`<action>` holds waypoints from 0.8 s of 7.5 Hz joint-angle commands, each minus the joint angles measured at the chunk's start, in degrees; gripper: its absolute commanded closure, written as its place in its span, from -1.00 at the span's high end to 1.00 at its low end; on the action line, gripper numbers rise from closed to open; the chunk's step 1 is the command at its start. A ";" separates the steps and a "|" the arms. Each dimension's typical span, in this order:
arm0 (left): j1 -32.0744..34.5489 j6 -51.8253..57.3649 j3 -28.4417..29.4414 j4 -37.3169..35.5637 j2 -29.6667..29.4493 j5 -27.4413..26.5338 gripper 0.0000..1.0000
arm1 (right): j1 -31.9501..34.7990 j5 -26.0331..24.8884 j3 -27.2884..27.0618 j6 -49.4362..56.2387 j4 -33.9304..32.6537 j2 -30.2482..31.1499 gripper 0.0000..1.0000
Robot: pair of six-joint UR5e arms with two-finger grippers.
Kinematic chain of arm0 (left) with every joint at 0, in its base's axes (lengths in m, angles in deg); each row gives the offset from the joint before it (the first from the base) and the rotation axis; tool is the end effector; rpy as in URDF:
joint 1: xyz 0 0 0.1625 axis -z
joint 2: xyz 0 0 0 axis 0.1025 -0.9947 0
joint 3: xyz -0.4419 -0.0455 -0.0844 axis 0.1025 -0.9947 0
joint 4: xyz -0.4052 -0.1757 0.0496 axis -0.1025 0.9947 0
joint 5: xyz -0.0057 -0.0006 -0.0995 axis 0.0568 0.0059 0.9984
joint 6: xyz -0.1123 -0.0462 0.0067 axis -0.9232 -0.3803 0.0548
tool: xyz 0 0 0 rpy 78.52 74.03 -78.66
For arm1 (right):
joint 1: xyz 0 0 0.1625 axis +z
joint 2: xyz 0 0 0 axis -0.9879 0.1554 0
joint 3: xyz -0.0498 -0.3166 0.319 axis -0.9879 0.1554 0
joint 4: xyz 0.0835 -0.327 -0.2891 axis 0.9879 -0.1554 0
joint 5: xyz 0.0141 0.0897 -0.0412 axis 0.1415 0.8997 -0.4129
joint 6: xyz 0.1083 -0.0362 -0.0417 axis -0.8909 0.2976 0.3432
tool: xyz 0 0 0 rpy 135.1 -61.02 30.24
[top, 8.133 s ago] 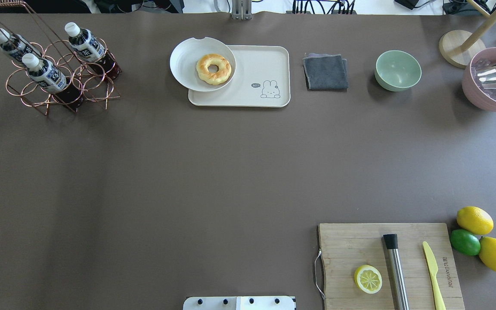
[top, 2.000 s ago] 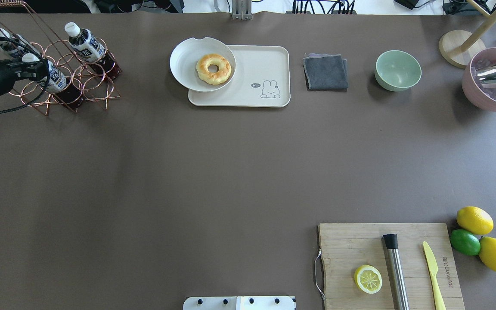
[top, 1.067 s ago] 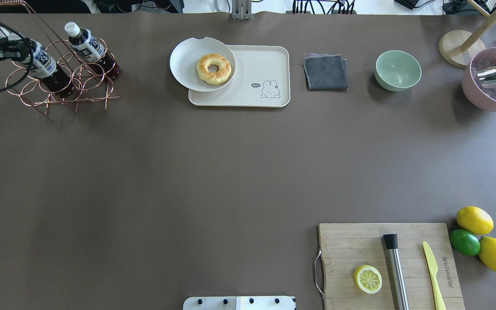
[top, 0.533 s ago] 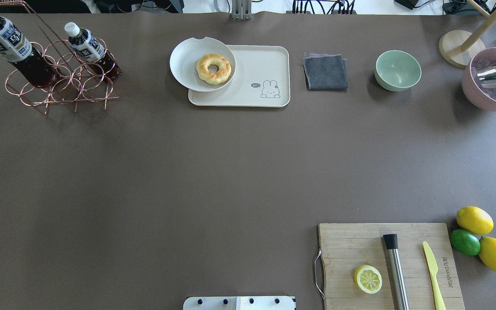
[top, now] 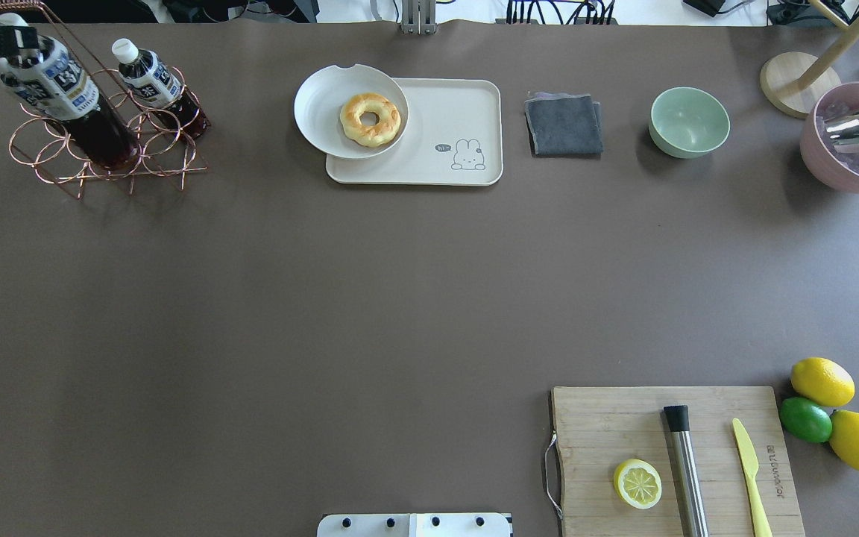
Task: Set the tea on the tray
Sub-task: 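Carry the tea bottle with the left gripper toward the table center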
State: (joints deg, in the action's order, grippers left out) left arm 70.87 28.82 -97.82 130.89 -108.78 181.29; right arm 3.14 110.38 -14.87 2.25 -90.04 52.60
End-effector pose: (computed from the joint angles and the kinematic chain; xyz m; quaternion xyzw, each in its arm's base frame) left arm 0.1495 -0.5477 0.3215 0.3979 0.4299 -0.0488 0.8090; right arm 0.0010 -0.4960 0.6047 0.1982 -0.3672 -0.1134 0.9017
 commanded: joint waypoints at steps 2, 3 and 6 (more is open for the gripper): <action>-25.53 -0.32 -0.55 -2.10 -8.28 -23.32 -1.00 | 0.00 0.55 -0.02 0.02 0.01 0.01 1.00; -33.01 -0.41 -0.46 -7.25 -13.11 -30.97 -1.00 | 0.00 0.55 -0.02 0.02 0.01 0.01 1.00; -48.96 -0.85 4.09 -14.24 -24.91 -47.87 -1.00 | 0.00 0.63 -0.02 -0.07 -0.08 0.10 1.00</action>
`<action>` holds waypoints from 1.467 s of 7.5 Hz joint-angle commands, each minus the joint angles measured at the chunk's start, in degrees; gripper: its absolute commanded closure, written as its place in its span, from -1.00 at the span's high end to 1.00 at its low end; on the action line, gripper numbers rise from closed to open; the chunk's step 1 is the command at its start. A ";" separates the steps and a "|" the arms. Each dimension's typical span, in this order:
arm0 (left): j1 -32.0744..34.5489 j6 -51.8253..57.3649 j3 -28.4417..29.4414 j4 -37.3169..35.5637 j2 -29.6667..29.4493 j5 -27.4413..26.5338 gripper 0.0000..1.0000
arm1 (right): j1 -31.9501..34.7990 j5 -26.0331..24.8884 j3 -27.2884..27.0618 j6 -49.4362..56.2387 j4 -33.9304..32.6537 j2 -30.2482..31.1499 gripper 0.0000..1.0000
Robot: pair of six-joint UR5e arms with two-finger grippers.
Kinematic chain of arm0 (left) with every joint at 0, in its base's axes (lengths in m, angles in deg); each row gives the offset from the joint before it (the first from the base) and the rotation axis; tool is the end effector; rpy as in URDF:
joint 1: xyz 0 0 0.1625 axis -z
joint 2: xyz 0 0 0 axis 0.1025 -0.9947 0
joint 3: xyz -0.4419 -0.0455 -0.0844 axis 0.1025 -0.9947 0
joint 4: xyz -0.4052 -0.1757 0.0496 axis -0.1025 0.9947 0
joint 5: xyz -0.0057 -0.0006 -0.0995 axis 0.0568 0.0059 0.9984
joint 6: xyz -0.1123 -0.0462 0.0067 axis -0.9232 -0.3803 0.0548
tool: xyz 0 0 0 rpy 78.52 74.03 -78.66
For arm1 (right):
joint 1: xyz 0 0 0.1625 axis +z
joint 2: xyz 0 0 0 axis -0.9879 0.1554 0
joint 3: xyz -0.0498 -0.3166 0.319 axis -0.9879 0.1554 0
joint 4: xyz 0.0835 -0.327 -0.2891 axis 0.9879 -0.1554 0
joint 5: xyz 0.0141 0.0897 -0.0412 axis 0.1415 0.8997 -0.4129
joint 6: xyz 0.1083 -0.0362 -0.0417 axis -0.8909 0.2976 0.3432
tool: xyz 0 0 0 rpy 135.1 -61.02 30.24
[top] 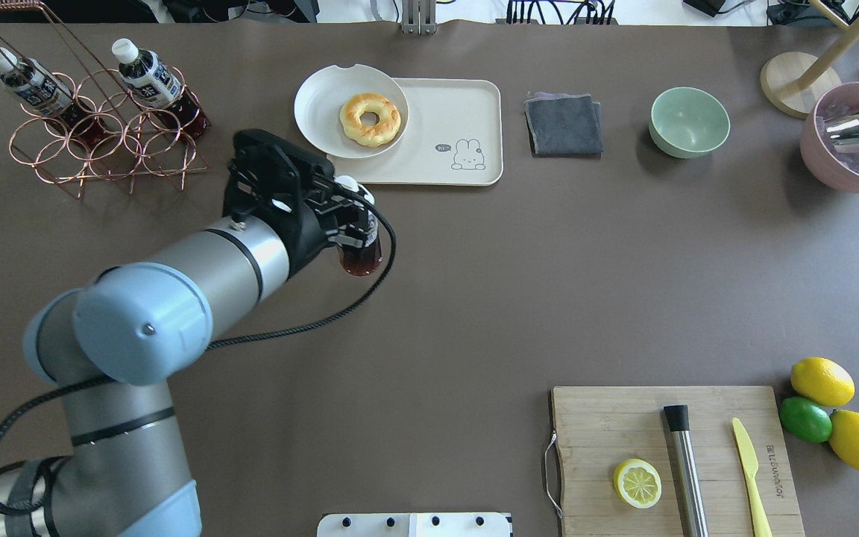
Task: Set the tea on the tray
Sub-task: 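Carry the tea bottle with the left gripper toward the table center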
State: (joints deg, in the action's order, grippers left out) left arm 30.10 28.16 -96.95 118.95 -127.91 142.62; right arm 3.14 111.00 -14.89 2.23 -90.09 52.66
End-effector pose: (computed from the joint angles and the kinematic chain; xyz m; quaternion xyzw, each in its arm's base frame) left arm 0.4773 -0.4084 0.1610 0.4639 0.4248 0.0259 0.7770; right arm 0.0002 -0.4950 0.6043 0.1966 -0.3721 -0.1142 0.8999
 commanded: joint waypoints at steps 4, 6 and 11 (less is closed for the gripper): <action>-10.24 -2.04 8.14 3.29 -5.89 -10.30 -1.00 | 0.00 0.02 0.00 -0.05 -0.02 0.04 1.00; -10.33 -2.04 8.95 4.99 -5.98 -10.30 -1.00 | 0.00 0.02 -0.08 -0.05 -0.02 0.04 1.00; -9.89 -2.12 5.89 4.82 -5.89 -10.30 0.95 | 0.00 0.02 -0.08 -0.05 -0.02 -0.31 1.00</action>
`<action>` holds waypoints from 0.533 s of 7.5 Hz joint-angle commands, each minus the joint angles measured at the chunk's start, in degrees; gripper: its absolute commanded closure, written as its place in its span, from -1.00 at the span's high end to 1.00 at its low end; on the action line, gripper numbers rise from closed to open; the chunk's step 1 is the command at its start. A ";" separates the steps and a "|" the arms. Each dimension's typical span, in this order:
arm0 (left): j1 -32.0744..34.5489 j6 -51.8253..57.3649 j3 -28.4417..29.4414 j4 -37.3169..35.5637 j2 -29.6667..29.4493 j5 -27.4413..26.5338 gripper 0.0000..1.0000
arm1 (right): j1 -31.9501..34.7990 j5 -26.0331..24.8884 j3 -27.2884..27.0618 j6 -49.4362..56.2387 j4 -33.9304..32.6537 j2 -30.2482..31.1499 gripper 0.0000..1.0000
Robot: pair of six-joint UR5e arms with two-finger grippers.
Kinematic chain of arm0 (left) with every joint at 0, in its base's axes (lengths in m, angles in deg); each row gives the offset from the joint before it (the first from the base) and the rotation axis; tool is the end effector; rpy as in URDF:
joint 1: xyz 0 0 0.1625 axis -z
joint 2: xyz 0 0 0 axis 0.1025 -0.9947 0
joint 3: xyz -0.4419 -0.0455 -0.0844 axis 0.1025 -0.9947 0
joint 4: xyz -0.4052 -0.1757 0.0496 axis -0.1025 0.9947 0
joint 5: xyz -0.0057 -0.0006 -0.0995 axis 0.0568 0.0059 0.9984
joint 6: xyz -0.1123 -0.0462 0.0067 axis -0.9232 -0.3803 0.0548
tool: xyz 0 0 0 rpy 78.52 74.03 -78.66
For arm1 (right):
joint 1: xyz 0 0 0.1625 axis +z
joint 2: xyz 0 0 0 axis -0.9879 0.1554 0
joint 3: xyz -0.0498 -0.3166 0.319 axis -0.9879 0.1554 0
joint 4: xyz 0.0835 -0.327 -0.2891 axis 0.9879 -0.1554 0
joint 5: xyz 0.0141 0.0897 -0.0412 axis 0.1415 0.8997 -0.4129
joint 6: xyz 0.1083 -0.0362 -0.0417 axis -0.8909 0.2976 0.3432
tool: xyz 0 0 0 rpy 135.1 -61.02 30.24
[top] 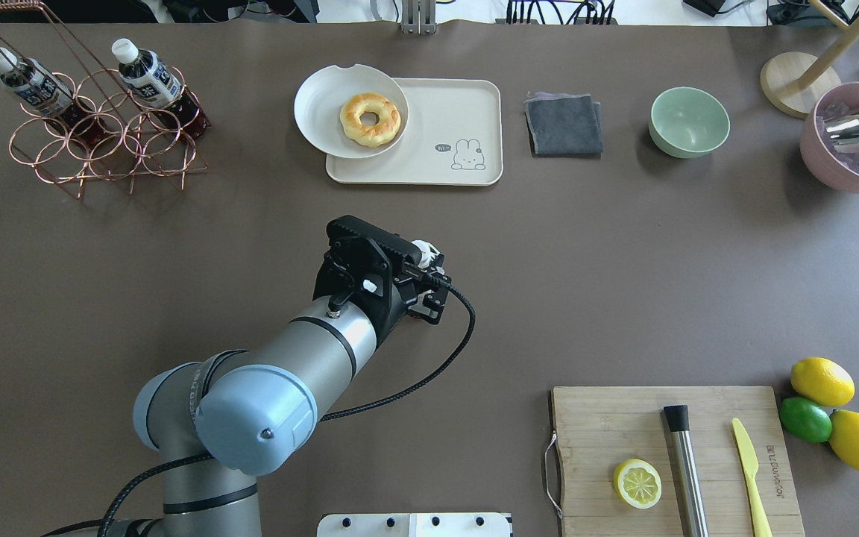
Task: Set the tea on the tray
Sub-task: 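Carry the tea bottle with the left gripper toward the table center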
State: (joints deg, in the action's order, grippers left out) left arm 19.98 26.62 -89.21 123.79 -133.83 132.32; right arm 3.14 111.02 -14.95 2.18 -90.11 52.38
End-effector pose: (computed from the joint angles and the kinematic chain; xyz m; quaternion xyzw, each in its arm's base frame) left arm 0.5731 -0.3463 0.1375 0.4778 0.4452 0.0178 0.7571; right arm -0.0001 -0.4971 0.6013 0.1989 -0.3723 -0.1148 0.8993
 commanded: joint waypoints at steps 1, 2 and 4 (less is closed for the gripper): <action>0.67 -0.59 -3.42 -0.02 0.11 0.09 0.95 | 0.00 0.00 -0.11 0.00 0.00 -0.12 1.00; 1.98 -0.59 -6.14 -0.10 0.63 0.78 0.95 | -0.09 0.87 -0.20 -0.09 0.09 -0.21 1.00; 5.13 -1.11 -10.63 0.16 5.54 5.84 0.95 | -2.53 1.41 -3.08 -6.81 0.09 -1.44 1.00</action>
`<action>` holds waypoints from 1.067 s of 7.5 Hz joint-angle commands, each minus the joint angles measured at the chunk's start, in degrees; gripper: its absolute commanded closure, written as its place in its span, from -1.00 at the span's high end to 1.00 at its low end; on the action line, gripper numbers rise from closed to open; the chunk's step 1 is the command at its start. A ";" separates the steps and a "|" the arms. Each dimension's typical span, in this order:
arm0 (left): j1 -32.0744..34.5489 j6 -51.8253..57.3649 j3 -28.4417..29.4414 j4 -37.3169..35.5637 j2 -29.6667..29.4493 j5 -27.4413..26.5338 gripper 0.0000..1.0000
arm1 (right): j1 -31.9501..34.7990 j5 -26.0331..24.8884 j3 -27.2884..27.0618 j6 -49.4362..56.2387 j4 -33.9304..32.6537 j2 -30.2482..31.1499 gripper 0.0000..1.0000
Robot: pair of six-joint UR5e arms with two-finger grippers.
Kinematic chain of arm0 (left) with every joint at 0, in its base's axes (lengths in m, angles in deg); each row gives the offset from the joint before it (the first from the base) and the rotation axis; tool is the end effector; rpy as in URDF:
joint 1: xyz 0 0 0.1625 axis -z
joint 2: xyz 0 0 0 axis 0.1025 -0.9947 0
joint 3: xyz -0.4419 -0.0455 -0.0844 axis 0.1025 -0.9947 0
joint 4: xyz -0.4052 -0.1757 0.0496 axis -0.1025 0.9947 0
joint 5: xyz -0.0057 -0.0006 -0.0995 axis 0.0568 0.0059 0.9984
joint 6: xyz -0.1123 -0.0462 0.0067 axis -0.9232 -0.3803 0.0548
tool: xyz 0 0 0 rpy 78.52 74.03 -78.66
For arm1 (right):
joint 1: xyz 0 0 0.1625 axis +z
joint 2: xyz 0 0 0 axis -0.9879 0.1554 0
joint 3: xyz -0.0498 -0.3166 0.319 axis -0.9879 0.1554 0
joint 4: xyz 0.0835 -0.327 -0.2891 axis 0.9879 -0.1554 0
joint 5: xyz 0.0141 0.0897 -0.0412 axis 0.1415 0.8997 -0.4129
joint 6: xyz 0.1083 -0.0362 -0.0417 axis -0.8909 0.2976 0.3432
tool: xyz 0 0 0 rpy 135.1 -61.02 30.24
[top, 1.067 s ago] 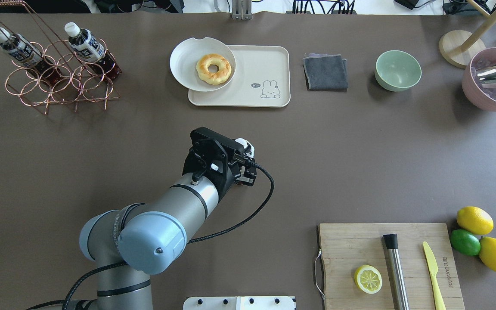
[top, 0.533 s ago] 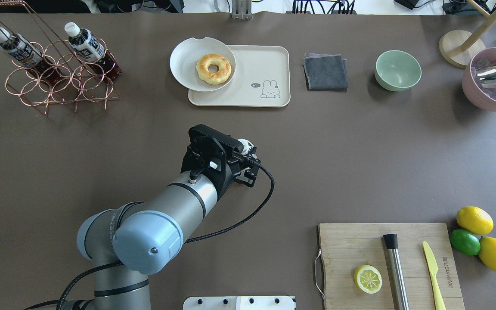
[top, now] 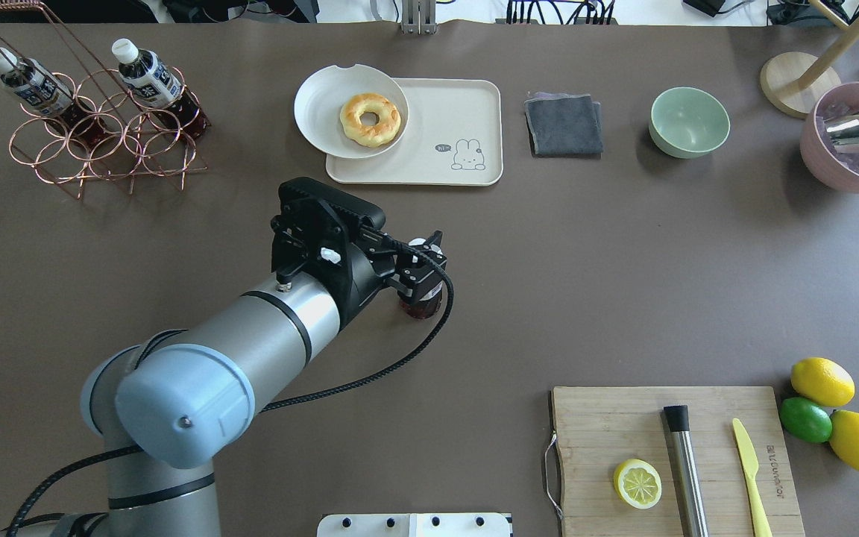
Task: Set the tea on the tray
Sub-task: 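Set the bottle upright and withdraw the left gripper while the right arm moves in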
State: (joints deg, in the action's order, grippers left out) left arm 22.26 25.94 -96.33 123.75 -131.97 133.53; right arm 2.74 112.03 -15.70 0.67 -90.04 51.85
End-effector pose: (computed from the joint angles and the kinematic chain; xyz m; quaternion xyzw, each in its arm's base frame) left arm 0.5118 -0.3527 0.1111 0.4875 0.4764 -0.0101 0.7316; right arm -0.0054 -0.5000 0.5881 0.2018 -0.3832 -0.1122 0.8943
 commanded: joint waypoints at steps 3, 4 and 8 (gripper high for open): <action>17.31 -0.43 -8.96 -0.07 19.72 27.25 0.98 | -10.21 -0.04 -7.16 -21.98 -0.07 -7.57 1.00; 24.94 -0.35 -8.45 0.02 25.44 39.36 0.99 | -13.89 -1.43 -9.09 -28.13 -0.07 -10.38 1.00; 51.14 22.95 -2.16 0.46 43.23 65.02 0.99 | -36.46 -20.64 -9.38 -46.72 -3.13 -29.43 1.00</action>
State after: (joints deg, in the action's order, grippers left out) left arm 62.73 35.32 -103.10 123.94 -94.97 190.34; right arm -23.84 100.57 -24.92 -40.56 -90.75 30.61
